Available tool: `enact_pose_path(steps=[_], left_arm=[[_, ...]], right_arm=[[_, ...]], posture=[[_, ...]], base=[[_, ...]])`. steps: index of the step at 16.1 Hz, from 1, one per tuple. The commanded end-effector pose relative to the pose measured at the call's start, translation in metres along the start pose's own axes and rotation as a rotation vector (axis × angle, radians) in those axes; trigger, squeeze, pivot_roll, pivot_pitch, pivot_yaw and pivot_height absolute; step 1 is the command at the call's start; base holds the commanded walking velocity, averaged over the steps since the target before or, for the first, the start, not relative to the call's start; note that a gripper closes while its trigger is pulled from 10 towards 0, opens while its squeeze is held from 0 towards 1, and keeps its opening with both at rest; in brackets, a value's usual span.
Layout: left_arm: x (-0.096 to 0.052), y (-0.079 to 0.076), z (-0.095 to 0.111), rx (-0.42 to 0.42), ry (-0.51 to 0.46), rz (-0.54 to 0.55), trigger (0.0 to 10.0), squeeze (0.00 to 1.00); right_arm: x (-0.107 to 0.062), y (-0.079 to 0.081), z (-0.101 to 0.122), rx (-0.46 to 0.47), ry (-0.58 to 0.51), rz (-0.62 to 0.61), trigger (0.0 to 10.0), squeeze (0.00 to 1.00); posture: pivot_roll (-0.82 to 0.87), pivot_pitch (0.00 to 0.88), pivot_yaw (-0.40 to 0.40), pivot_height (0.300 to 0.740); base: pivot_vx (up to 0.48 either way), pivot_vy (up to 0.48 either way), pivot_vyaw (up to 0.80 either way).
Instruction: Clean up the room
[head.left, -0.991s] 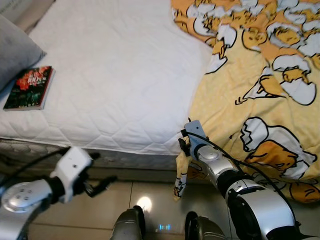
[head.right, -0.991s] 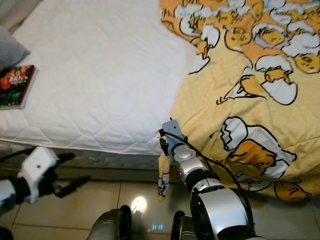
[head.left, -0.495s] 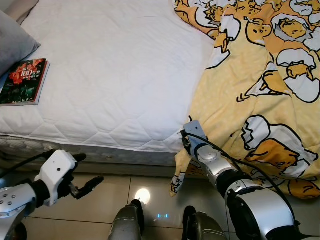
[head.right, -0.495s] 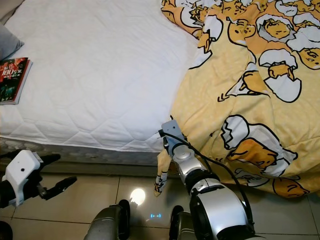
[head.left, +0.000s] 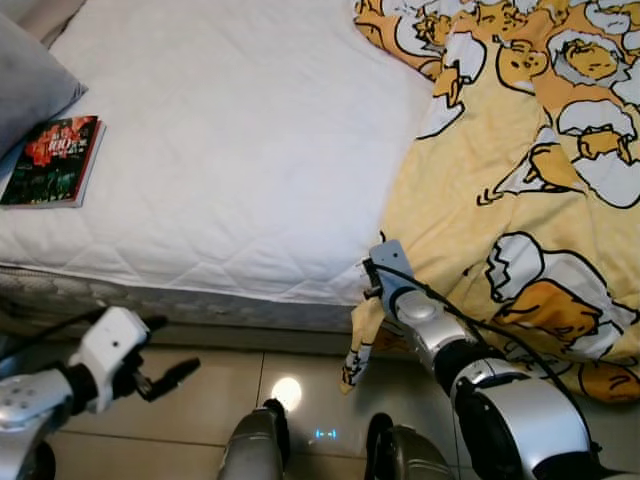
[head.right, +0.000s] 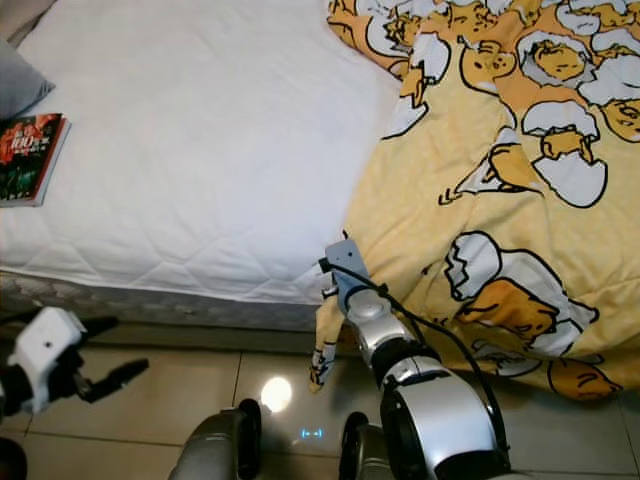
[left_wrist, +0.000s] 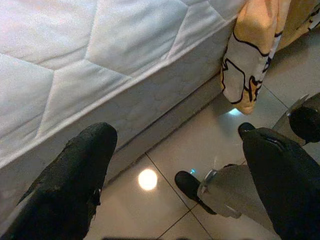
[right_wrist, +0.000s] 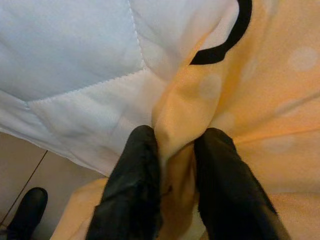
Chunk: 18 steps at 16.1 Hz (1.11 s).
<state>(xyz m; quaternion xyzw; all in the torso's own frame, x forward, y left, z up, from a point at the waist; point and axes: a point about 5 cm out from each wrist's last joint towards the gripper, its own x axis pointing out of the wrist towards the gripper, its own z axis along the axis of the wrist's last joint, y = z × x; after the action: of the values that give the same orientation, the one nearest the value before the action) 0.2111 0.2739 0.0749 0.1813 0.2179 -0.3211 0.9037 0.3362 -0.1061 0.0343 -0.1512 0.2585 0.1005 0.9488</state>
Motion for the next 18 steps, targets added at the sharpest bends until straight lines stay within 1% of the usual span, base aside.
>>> enact_pose_path(steps=[1,3,4,6,8,9,10,11,12,13,14,15,16,17,18], left_arm=[[0.007,-0.005,-0.021,-0.013,0.059,-0.009,10.0,0.00],[0.021,-0.001,-0.040,-0.029,0.102,0.007,10.0,0.00],[0.029,-0.003,-0.047,-0.033,0.120,0.016,10.0,0.00],[0.047,-0.015,-0.056,-0.040,0.139,0.015,10.0,0.00],[0.058,-0.025,-0.057,-0.038,0.137,0.012,10.0,0.00],[0.068,-0.029,-0.055,-0.031,0.130,0.009,10.0,0.00],[0.071,-0.029,-0.054,-0.028,0.127,0.009,10.0,0.00],[0.077,-0.028,-0.052,-0.024,0.131,0.019,10.0,0.00],[0.079,-0.023,-0.050,-0.043,0.110,0.088,10.0,0.00],[0.081,-0.020,-0.049,-0.057,0.111,0.127,10.0,0.00],[0.081,-0.020,-0.049,-0.057,0.111,0.127,10.0,0.00],[0.086,-0.001,-0.028,-0.063,0.067,0.166,10.0,0.00],[0.092,0.008,-0.007,-0.046,0.019,0.144,10.0,0.00],[0.104,0.010,0.030,0.011,-0.060,0.061,10.0,0.00],[0.108,0.005,0.044,0.030,-0.106,0.015,10.0,0.00]], right_arm=[[-0.001,0.001,-0.007,0.025,0.036,0.000,0.0,0.00],[0.000,-0.001,-0.006,0.038,0.034,-0.003,0.0,0.00],[0.000,-0.002,-0.006,0.042,0.033,-0.003,0.0,0.00],[0.000,-0.003,-0.005,0.088,0.026,0.010,0.0,0.00],[-0.001,-0.004,-0.004,0.128,0.006,0.046,0.0,0.00],[-0.001,-0.005,-0.005,0.154,-0.013,0.099,0.0,0.00],[-0.002,-0.006,-0.006,0.159,-0.021,0.121,0.0,0.00],[-0.003,-0.008,-0.006,0.170,-0.043,0.161,0.0,0.00],[-0.004,-0.017,-0.007,0.187,-0.077,0.186,0.0,0.00],[-0.005,-0.022,-0.008,0.192,-0.089,0.185,0.0,0.00],[-0.005,-0.022,-0.008,0.192,-0.089,0.185,0.0,0.00],[-0.007,-0.035,-0.008,0.206,-0.113,0.168,0.0,0.00],[-0.008,-0.041,-0.008,0.208,-0.125,0.162,0.0,0.00],[-0.009,-0.051,-0.004,0.206,-0.154,0.148,0.0,0.00],[-0.010,-0.055,-0.002,0.205,-0.171,0.152,0.0,0.00]], posture=[[0.42,0.238,0.042,0.740],[0.41,0.226,0.044,0.740],[0.41,0.220,0.045,0.740],[0.38,0.198,0.041,0.740],[0.36,0.178,0.035,0.740],[0.34,0.162,0.031,0.740],[0.32,0.151,0.029,0.740],[0.29,0.125,0.026,0.740],[0.26,0.093,0.024,0.740],[0.24,0.079,0.022,0.740],[0.24,0.079,0.022,0.740],[0.18,0.024,0.023,0.740],[0.15,0.010,0.031,0.740],[0.13,0.000,0.041,0.740],[0.12,0.000,0.049,0.740]], base=[[0.000,0.000,0.00],[0.000,0.000,0.00],[0.000,0.000,0.00],[0.000,0.000,0.00],[0.000,0.000,0.00],[0.000,0.000,0.00],[0.000,0.000,0.00],[0.000,0.000,0.00],[0.000,0.000,0.00],[0.000,0.000,0.00],[0.000,0.000,0.00],[0.000,0.000,0.00],[0.000,0.000,0.00],[0.000,0.000,0.00],[0.000,0.000,0.00]])
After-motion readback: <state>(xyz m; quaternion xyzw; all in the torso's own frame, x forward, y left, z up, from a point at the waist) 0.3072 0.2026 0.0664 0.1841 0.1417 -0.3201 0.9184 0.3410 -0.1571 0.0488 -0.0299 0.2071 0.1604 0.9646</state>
